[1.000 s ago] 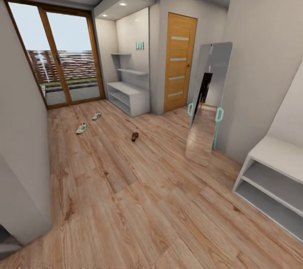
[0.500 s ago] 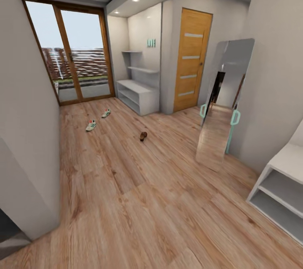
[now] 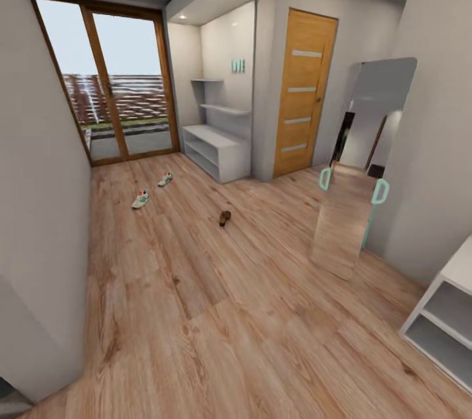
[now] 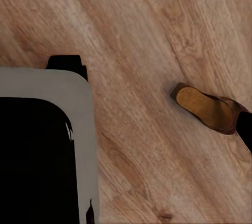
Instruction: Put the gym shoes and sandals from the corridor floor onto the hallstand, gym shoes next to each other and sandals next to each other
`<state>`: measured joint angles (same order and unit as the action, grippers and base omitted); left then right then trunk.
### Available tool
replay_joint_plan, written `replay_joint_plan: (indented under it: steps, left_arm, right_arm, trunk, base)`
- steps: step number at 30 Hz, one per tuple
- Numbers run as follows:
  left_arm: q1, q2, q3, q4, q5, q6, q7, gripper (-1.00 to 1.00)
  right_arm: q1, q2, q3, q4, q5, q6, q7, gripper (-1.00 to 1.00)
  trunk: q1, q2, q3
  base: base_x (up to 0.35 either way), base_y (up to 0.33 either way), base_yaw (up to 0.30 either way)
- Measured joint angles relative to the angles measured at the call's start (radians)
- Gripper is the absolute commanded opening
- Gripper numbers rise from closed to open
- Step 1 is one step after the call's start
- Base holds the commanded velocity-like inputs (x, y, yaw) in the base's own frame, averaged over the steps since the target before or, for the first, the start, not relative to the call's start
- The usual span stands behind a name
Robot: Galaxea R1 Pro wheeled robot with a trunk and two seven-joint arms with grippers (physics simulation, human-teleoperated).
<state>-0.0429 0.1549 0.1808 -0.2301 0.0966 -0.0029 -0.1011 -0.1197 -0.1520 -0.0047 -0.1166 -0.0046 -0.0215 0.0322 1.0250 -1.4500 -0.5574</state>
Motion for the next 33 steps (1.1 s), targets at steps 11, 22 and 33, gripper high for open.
replay_joint_plan:
  steps: [11, 22, 33]
  left_arm:
    - [0.0, 0.0, 0.0, 0.0, 0.0, 0.001, 0.001, 1.0]
    - [-0.001, 0.0, 0.0, 0.0, 0.0, 0.001, 0.0, 1.0]
    - [-0.001, 0.0, 0.0, 0.0, 0.0, 0.001, 0.0, 1.0]
  right_arm:
    - [0.0, 0.001, -0.001, 0.0, 0.0, 0.0, 0.0, 1.0]
    - [0.0, 0.0, 0.0, 0.0, 0.0, 0.0, -0.001, 1.0]
    - [0.0, 0.0, 0.0, 0.0, 0.0, -0.004, -0.001, 1.0]
  trunk:
    - [0.0, 0.0, 0.0]
    - [0.0, 0.0, 0.0]
    - [0.0, 0.0, 0.0]
  base:
    - [0.323, -0.04, 0.002]
    - [0.321, -0.1, 0.145]
    - [0.321, -0.018, 0.266]
